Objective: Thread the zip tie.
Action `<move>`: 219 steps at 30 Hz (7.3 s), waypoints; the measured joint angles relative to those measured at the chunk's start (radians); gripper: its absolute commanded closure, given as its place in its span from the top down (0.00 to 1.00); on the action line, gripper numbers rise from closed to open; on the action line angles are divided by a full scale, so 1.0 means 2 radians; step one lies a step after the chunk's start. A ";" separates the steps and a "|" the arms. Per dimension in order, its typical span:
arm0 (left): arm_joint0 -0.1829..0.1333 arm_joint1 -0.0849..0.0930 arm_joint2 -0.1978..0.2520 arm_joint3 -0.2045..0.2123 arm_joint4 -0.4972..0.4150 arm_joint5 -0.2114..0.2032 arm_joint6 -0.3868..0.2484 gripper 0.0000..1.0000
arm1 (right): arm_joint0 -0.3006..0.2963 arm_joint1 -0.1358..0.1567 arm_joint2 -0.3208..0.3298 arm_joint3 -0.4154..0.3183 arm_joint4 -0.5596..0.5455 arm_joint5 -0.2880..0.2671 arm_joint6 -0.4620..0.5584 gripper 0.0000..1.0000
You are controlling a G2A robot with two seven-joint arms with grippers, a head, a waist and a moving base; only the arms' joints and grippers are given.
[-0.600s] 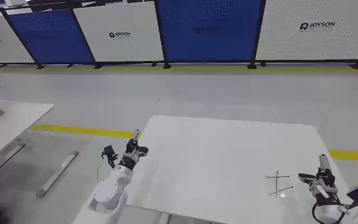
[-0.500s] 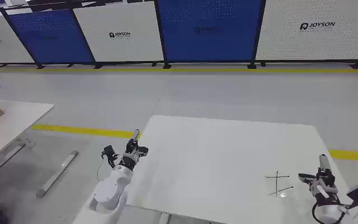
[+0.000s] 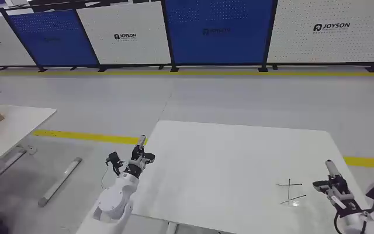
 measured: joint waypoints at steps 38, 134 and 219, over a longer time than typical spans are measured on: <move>0.000 0.000 0.000 0.000 0.000 0.000 0.000 1.00 | 0.206 0.040 0.003 0.186 -0.130 0.041 0.312 1.00; 0.000 0.000 0.000 0.000 0.000 0.000 0.000 1.00 | 0.243 0.115 -0.089 0.308 -0.055 -0.191 0.511 1.00; 0.000 0.000 0.000 0.000 0.000 0.000 0.000 1.00 | 0.332 0.133 -0.220 0.414 -0.037 -0.193 0.508 0.12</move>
